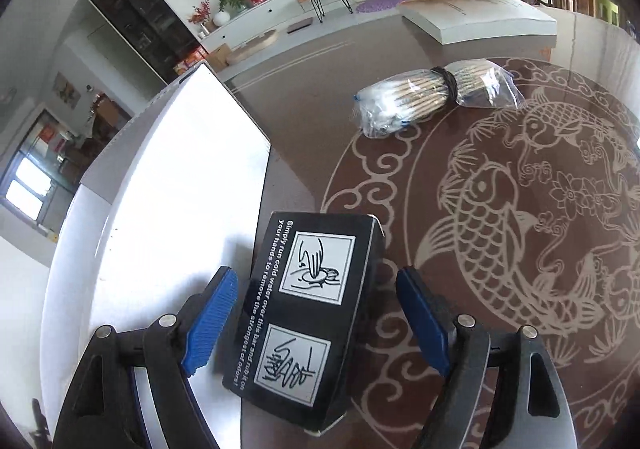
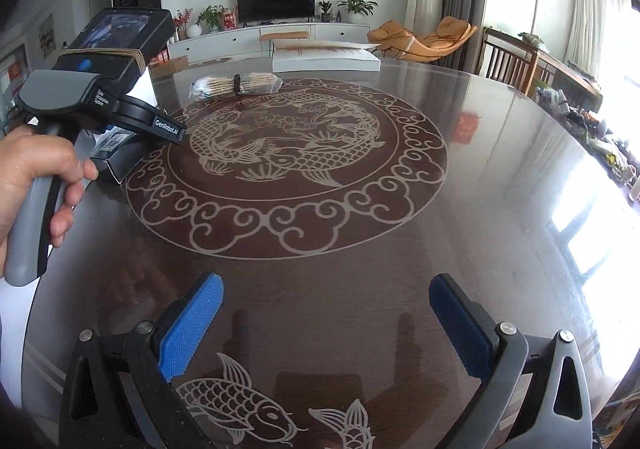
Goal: Organize objects
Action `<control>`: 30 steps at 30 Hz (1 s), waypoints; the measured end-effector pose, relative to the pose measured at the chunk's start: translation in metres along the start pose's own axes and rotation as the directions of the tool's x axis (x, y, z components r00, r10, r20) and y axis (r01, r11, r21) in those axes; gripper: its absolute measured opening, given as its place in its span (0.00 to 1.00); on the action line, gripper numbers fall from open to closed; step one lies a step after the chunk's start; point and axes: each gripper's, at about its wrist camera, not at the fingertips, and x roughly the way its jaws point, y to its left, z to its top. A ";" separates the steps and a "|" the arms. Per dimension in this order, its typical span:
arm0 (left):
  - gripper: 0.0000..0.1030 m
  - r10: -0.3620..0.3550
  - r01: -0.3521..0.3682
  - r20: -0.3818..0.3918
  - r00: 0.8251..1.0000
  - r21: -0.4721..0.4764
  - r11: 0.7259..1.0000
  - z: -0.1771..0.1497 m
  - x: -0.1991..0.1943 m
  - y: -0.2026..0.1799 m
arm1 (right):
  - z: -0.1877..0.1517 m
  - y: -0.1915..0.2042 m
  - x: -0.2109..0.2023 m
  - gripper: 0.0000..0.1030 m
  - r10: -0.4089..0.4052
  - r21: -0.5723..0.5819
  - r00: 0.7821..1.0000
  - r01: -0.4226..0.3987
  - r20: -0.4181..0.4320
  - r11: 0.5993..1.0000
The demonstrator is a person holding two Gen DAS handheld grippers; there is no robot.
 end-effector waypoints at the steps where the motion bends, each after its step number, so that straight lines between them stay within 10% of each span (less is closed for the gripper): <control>1: 0.79 0.009 -0.009 0.004 1.000 0.004 1.000 0.001 0.000 -0.001 | 0.000 0.000 0.001 1.00 0.004 0.002 1.000 -0.004 -0.004 1.000; 17: 0.82 -0.144 0.143 -0.007 0.990 -0.046 0.989 0.018 0.021 0.015 | -0.004 0.000 0.001 1.00 0.019 0.004 1.000 -0.019 -0.019 1.000; 30: 1.00 -0.345 0.323 -0.062 0.937 -0.230 0.918 0.004 0.030 0.021 | -0.004 -0.007 0.003 1.00 0.039 0.051 0.999 -0.037 -0.034 0.998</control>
